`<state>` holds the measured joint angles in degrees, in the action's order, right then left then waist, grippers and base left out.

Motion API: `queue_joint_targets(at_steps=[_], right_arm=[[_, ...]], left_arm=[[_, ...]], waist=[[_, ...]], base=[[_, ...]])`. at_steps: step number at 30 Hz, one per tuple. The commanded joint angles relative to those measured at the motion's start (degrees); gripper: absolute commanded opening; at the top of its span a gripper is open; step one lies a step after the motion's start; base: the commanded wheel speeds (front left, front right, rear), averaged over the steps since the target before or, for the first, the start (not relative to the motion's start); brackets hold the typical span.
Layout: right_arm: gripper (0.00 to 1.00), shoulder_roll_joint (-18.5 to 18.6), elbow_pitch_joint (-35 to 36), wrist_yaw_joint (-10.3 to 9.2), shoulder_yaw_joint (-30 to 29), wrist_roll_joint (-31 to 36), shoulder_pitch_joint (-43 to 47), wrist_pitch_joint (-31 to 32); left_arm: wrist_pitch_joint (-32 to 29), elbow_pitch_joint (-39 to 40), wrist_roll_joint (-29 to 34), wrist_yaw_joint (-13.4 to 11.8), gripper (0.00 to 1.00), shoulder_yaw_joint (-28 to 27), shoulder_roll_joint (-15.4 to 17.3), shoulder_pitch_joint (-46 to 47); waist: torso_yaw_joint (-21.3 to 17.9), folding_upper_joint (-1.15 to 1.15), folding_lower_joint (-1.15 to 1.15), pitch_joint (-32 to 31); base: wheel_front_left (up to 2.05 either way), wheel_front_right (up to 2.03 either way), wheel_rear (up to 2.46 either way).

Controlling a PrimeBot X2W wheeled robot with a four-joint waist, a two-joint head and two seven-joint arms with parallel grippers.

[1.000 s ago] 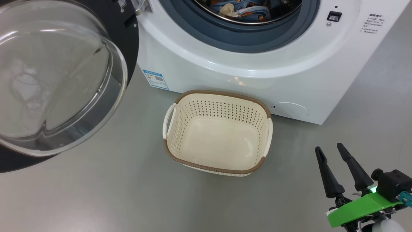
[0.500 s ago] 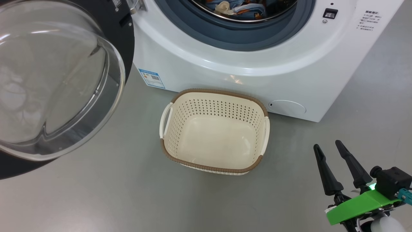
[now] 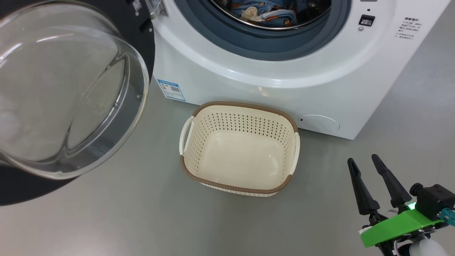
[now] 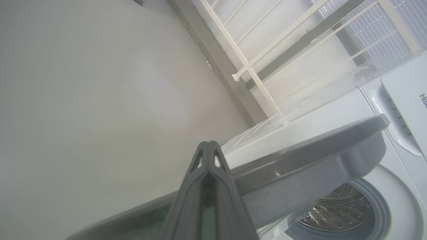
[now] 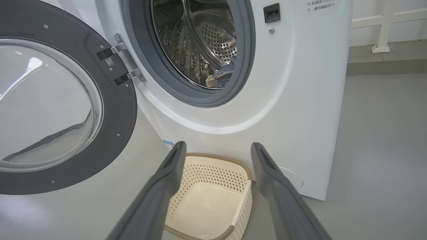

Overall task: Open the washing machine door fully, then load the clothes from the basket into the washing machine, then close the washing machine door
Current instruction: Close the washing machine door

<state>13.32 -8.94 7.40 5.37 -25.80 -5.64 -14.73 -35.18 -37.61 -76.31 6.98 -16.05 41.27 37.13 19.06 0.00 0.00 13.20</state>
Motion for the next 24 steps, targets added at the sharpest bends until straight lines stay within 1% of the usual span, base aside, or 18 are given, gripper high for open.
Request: queue_joint_targets(at_steps=[1, 15, 24], right_arm=[[1.0, 0.16, 1.32, 0.09, 1.16, 0.16, -0.19, -0.27], [1.0, -1.36, 1.04, 0.09, 0.65, 0.0, 2.21, -0.27], [1.0, -1.95, 0.86, 0.09, 0.91, -0.11, 3.17, -0.27]], left_arm=[[-1.89, 2.52, -0.76, 0.5, 0.0, 0.22, 1.89, -0.39], [-7.93, 14.86, -4.78, 0.5, 0.0, 3.53, 2.33, -5.48], [-11.87, 19.62, -6.97, 0.5, 0.0, 5.42, 2.72, -8.08]], waist=[[0.07, 0.0, 0.0, -0.25], [0.83, 0.0, 0.0, -4.91], [0.96, 0.0, 0.0, -6.6]], base=[[0.0, 0.0, 0.0], [0.0, 0.0, 0.0], [0.0, 0.0, 0.0]])
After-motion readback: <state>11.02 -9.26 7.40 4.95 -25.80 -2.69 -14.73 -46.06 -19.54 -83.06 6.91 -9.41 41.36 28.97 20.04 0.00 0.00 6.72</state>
